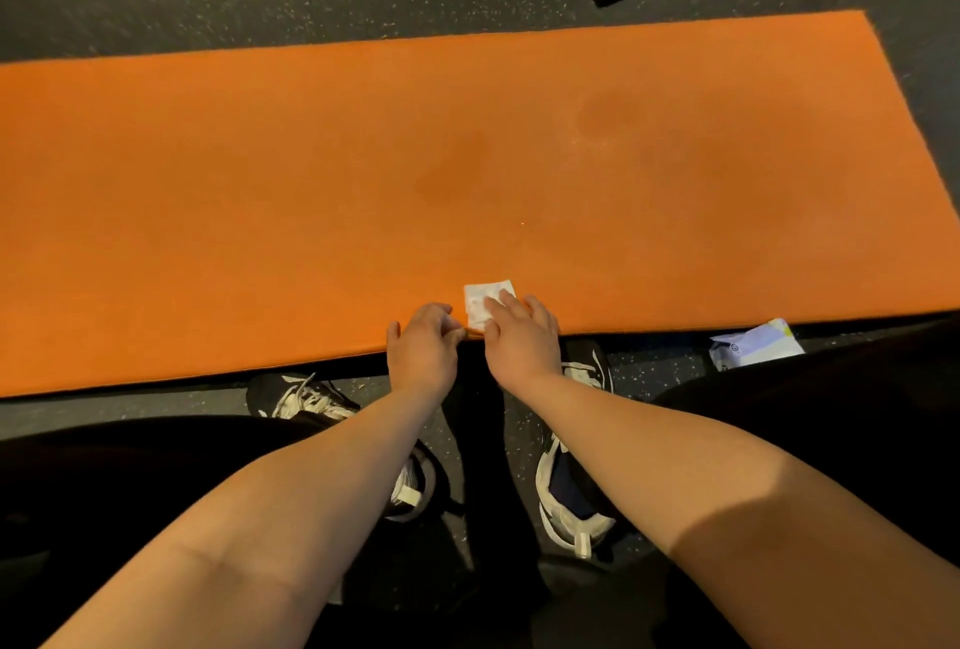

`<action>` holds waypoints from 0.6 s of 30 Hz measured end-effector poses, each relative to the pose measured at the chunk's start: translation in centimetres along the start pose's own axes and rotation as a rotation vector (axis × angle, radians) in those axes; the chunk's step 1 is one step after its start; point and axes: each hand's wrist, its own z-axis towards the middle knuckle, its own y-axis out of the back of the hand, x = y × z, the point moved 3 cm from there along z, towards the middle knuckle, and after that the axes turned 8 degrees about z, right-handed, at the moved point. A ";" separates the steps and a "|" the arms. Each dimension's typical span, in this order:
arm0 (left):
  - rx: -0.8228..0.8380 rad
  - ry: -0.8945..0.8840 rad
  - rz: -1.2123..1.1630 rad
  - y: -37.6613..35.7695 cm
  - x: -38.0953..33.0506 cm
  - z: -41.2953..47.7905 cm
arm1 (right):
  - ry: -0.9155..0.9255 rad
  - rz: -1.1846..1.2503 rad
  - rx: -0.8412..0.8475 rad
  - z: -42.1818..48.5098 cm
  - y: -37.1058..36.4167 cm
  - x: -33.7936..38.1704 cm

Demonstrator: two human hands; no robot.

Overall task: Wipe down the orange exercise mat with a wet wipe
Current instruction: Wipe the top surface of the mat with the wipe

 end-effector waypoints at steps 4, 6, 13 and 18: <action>0.016 -0.024 0.006 0.2 0.5 0.8 | -0.038 -0.017 0.024 0.3 0.0 -0.3; 0.029 -0.035 0.041 0.4 0.5 1.2 | -0.105 -0.018 0.032 0.4 0.1 -0.7; 0.026 0.013 0.084 0.6 -0.5 1.0 | -0.134 0.001 0.087 0.5 0.6 -1.3; 0.008 0.051 0.088 -0.1 -1.5 -0.5 | -0.121 0.023 0.071 0.1 1.2 -2.8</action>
